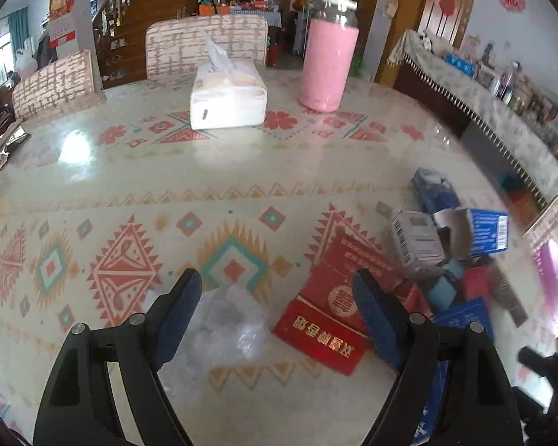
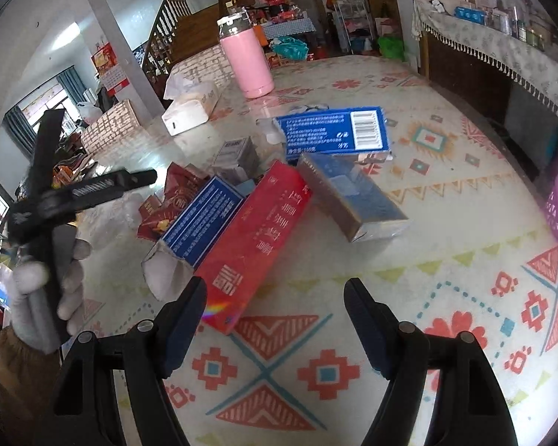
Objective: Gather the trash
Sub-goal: 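Grasp the red cigarette box with the left tool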
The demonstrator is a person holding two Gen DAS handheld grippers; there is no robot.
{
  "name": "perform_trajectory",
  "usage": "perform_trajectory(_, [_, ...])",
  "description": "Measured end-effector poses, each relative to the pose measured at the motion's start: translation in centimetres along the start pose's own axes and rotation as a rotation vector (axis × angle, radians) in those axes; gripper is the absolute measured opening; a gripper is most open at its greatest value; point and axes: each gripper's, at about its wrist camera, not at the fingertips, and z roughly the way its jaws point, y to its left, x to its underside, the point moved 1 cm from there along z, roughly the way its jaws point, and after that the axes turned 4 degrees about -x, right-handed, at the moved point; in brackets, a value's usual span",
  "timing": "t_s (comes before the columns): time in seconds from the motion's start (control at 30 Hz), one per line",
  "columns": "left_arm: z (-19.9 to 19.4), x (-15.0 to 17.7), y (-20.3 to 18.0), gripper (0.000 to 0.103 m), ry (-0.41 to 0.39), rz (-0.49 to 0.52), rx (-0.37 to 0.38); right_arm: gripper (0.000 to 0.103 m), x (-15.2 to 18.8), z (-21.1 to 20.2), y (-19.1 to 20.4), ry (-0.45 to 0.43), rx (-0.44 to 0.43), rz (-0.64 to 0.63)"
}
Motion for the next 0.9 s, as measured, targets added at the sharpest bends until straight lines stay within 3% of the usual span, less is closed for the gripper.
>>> perform_trajectory(0.1, [0.8,0.4,-0.4,0.082,0.022,0.021,0.016,0.080,-0.9,-1.8,0.0,-0.060,0.001,-0.028])
perform_trajectory(0.23, [1.3,0.7,-0.9,0.082,0.020,0.074,0.000,0.089,-2.5,-3.0,0.0,-0.129,0.102,-0.095])
perform_trajectory(0.4, [1.1,1.1,-1.2,0.082,0.039,0.103,0.047,0.089,-4.4,-0.7,-1.0,-0.118,0.176,-0.122])
perform_trajectory(0.47, [0.8,1.3,-1.4,0.074,0.050,0.118,0.082,0.089,-4.9,0.6,-1.5,-0.101,0.201,-0.128])
perform_trajectory(0.73, [0.8,1.5,-1.5,0.077,0.037,0.125,0.078,0.089,-6.1,4.5,-2.2,-0.045,0.228,-0.138])
perform_trajectory(0.83, [1.0,1.6,-1.2,0.085,0.033,0.104,0.066,0.079,-6.3,4.9,-2.5,-0.036,0.215,-0.126])
perform_trajectory(0.9, [1.1,1.6,-1.1,0.086,0.036,0.090,0.075,0.051,-6.2,5.0,-2.5,-0.015,0.207,-0.123])
